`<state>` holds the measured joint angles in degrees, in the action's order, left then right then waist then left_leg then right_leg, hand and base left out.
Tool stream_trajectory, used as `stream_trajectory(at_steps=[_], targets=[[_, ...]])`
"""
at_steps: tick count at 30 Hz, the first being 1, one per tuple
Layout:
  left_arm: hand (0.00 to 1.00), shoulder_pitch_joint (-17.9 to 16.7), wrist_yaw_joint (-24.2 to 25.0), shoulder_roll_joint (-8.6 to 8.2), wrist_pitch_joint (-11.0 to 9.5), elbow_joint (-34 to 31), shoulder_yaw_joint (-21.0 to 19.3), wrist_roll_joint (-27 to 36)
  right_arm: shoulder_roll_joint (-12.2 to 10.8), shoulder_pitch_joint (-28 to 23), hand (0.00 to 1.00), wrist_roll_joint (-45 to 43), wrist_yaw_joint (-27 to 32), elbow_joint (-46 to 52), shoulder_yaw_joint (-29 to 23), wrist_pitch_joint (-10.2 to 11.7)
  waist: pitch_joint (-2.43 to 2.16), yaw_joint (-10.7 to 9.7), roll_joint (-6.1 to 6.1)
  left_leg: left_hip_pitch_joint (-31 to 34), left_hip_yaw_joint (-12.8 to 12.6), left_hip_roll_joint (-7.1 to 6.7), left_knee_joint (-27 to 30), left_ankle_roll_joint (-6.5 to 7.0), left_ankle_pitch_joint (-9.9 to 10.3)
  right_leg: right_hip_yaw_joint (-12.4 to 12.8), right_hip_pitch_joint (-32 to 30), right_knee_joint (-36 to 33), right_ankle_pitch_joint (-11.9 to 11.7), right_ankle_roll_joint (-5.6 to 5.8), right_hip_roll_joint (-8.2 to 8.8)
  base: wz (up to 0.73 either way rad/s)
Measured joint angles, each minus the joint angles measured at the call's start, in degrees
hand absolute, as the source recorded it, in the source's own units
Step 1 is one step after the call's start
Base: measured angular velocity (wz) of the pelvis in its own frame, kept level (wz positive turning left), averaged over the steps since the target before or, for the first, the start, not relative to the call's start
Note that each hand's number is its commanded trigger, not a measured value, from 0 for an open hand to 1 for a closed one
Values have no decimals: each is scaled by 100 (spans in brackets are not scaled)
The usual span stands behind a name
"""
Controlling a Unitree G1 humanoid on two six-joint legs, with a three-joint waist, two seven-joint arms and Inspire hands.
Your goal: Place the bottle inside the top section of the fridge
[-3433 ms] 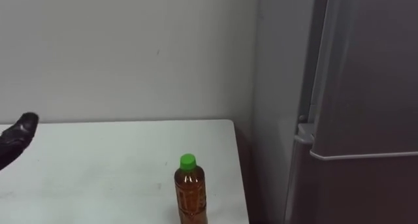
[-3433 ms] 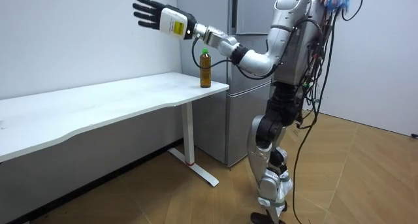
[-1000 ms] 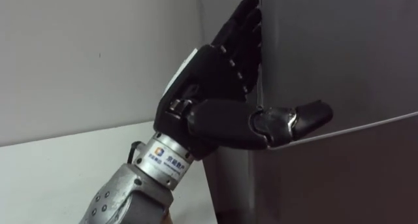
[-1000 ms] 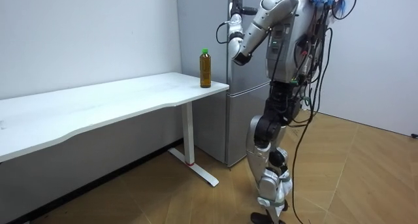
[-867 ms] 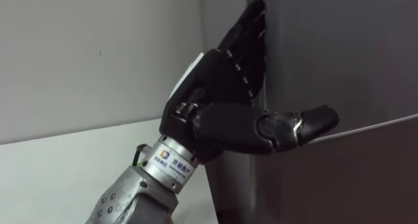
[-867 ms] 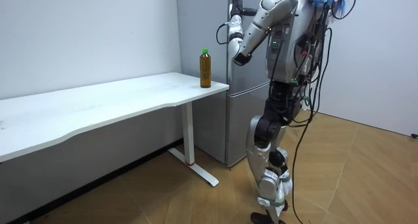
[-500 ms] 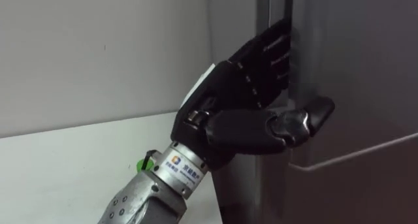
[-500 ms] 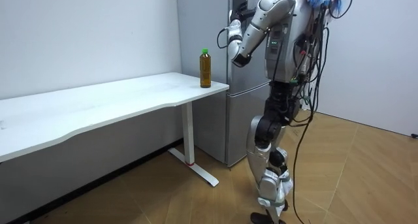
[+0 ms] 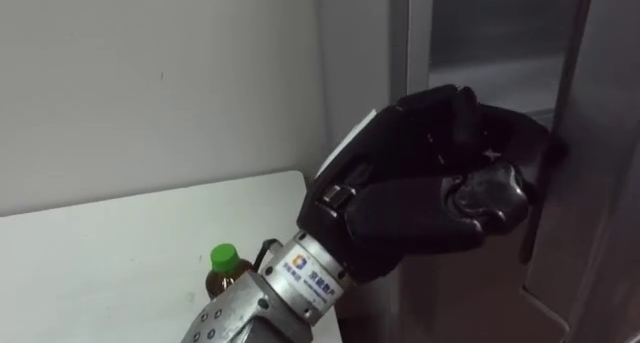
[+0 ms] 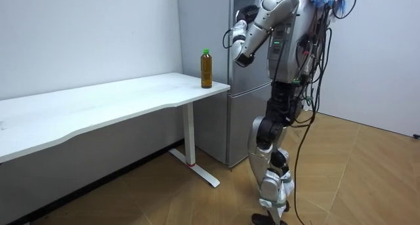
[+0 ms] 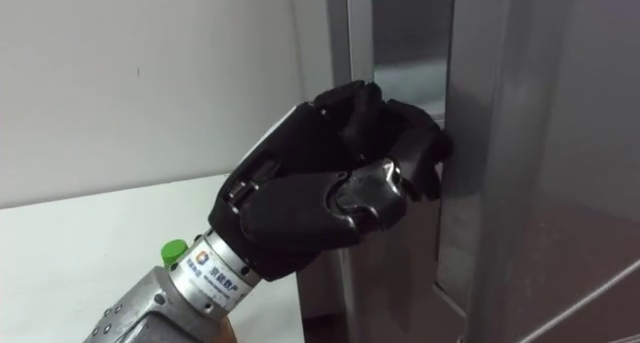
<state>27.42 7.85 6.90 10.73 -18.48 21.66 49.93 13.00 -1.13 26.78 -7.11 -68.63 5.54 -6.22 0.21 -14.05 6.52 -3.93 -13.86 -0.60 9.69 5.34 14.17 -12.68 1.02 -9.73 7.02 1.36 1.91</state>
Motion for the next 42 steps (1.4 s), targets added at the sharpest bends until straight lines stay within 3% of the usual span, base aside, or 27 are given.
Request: stream_trajectory(at_steps=[1, 2, 3, 4, 9, 14, 19, 30, 42], targets=[[52, 0, 45, -2, 11, 15, 3, 1, 1, -1, 0, 0, 0, 0, 0, 2, 0, 0, 0, -1, 0, 1, 7, 0, -1, -1, 2, -4, -1, -1, 0, 0], [36, 0, 70, -15, 27, 22, 6, 1, 1, 0, 0, 0, 0, 0, 0, 2, 0, 0, 0, -1, -1, 1, 13, 0, -1, -2, 4, -6, -3, -2, 0, 0], [10, 0, 79, -26, 28, 31, 6, 0, 1, 0, 0, 0, -1, 0, 0, 2, 0, 0, 0, -2, -2, 1, 15, 0, -1, -2, 4, -7, -4, -1, 0, 0], [0, 0, 87, -49, 46, 50, 6, -1, 1, 0, 0, 0, -1, 0, 0, 3, 0, -1, 0, -2, -6, 1, 16, 1, -2, -2, 4, -7, -5, -1, 0, 0], [0, 0, 177, -62, 67, 130, 59, 0, 0, 16, 0, -7, -14, 10, -7, 32, 2, -93, 6, 6, -8, 1, 8, 1, -2, -6, -3, 7, -5, 0, 0, 0], [0, 0, 242, -63, 40, 111, 117, -7, 48, 64, 0, -9, -61, -13, -16, 73, -5, -143, 125, 9, -137, 6, 1, 1, -2, 131, -78, 3, -7, 4, -15, -12], [0, 1, 297, -60, 38, 118, 165, -12, 46, 74, 0, -8, -121, -21, -18, 134, 5, -226, 152, 0, -188, 14, -20, 0, -1, 162, -108, -5, -7, 4, -22, -6], [0, 9, 302, -66, 2, 118, 333, 14, 48, 102, 0, 100, -177, -48, -14, 131, 7, -346, 157, 15, -259, 21, -20, -1, 0, 198, -195, -14, -10, 2, -31, -3], [0, 25, 309, -97, 6, 121, 433, 52, 44, 106, 0, 279, -177, -52, -9, 115, 8, -459, 156, -3, -503, 48, -98, -4, 1, 460, -272, -1, -71, -2, -102, -11]])
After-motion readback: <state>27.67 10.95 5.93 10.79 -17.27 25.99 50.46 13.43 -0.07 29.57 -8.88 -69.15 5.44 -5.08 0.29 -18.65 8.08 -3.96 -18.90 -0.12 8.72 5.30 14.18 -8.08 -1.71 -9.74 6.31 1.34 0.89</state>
